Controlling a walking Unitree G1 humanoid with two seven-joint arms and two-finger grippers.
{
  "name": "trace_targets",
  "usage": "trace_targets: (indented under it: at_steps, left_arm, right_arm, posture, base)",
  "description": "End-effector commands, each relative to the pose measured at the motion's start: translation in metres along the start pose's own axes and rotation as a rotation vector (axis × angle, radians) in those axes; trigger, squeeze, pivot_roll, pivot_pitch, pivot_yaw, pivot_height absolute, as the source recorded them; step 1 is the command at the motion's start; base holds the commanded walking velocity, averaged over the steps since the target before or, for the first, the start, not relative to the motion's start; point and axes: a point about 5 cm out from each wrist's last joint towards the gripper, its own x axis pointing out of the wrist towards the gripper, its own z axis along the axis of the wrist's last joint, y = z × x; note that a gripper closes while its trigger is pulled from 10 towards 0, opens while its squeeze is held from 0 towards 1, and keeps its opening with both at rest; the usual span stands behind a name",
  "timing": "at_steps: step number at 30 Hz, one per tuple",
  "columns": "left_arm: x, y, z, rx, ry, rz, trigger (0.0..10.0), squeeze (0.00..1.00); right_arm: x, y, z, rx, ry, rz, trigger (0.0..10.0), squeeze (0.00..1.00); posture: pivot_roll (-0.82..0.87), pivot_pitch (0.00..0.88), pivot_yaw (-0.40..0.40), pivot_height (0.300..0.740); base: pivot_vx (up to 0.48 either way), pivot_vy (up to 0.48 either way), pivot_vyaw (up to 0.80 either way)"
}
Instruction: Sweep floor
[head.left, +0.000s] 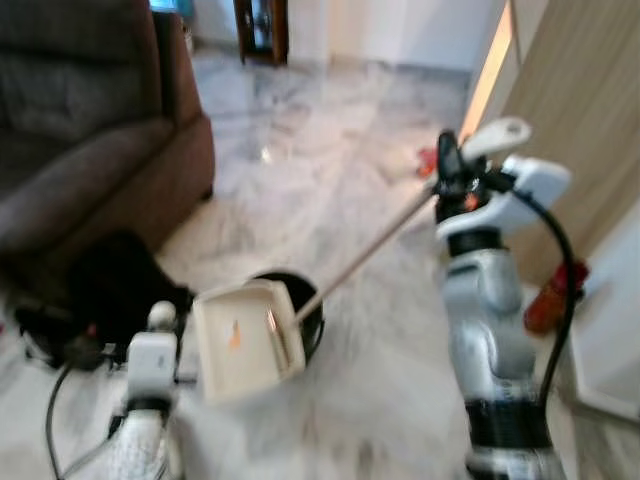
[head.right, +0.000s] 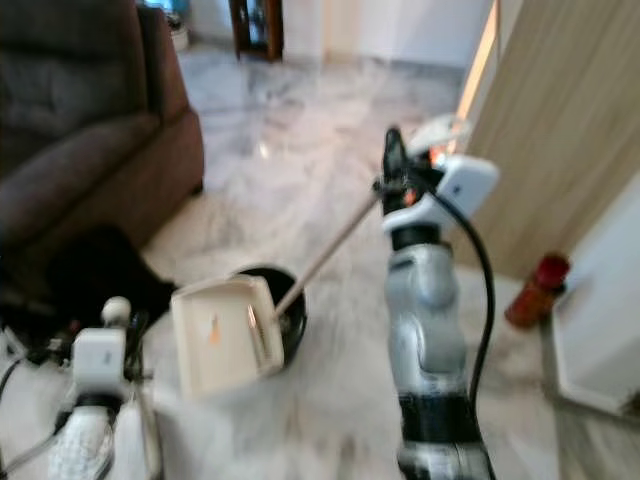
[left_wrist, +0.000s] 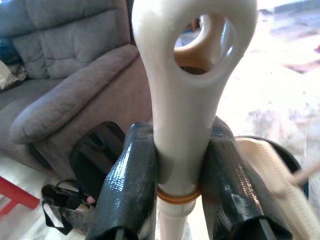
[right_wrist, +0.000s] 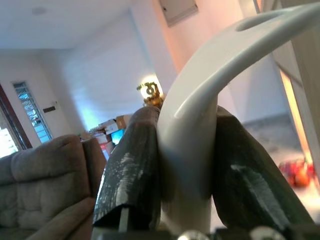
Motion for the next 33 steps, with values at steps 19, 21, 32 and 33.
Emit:
trace_targets:
  at_steps: [19,21,32,33]
  left_arm:
    - [0.0028,0.0073,0.0059,0.037,-0.039,0.01,10.0,0.0]
    - [0.0029,0.0074,0.0059,0.038,-0.039,0.011,10.0,0.0]
    - [0.0033,0.0077,0.0074,0.034,-0.046,0.016,10.0,0.0]
    - [0.0033,0.0077,0.0074,0.034,-0.046,0.016,10.0,0.0]
  right_arm:
    - [0.0067,0.0171,0.0148,0.026,-0.073,0.056,10.0,0.0]
    - [0.0068,0.0171,0.0148,0.027,-0.073,0.056,10.0,0.0]
    - [0.008,0.0186,0.0179,0.036,-0.085,0.06,10.0,0.0]
    - [0.008,0.0186,0.0179,0.036,-0.085,0.06,10.0,0.0]
  posture:
    - [0.18,0.032,-0.002,0.74]
    - [0.18,0.032,-0.002,0.74]
    - [0.18,0.033,-0.004,0.74]
    - [0.18,0.033,-0.004,0.74]
  base:
    - [0.31,0.0,0.4]
    - [0.307,0.0,0.0]
    - [0.311,0.0,0.0]
    - [0.311,0.0,0.0]
